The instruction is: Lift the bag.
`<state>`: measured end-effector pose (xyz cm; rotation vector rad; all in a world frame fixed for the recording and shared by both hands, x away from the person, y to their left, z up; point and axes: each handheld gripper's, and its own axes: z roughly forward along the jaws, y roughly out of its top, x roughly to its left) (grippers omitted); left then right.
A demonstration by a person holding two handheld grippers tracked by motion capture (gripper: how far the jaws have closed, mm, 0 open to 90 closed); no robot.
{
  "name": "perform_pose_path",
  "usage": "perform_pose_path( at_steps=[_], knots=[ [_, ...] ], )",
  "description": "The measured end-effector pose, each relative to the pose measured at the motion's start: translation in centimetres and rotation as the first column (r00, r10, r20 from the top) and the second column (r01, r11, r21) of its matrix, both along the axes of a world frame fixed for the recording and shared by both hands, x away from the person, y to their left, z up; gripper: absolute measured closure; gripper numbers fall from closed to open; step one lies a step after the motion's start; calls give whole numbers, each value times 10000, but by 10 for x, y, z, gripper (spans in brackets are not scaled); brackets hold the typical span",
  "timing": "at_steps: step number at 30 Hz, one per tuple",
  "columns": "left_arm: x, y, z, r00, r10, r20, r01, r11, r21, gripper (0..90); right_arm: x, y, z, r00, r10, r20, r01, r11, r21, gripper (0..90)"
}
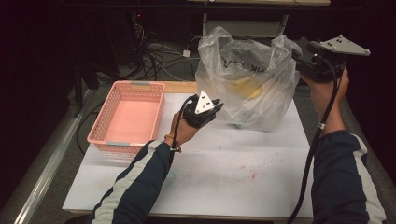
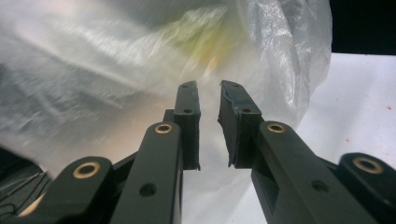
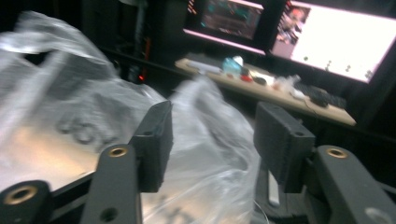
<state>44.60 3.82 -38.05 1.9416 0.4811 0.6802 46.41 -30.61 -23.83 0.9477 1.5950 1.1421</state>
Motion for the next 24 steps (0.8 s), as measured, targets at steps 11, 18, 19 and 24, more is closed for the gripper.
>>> perform_pose_path(
  at_steps=[11, 18, 19, 24],
  knots=[
    [-51, 53, 9, 9944, 457, 948, -472, 9988, 126, 290, -71, 30, -51, 9774, 2104, 190, -2096, 9772, -348, 384],
    [-83, 89, -9, 9926, 681, 1002, -716, 9969, 316, 186, -101, 40, -96, 9648, 2616, -267, -2625, 9641, -395, 300],
    [-86, 93, -12, 9913, 750, 1078, -791, 9963, 341, 186, -105, 41, -102, 9643, 2636, -265, -2647, 9630, -511, 299],
    [-98, 107, -26, 9914, 885, 967, -956, 9928, 719, 185, -118, 43, -130, 9541, 2941, -573, -2970, 9534, -523, 276]
  ],
)
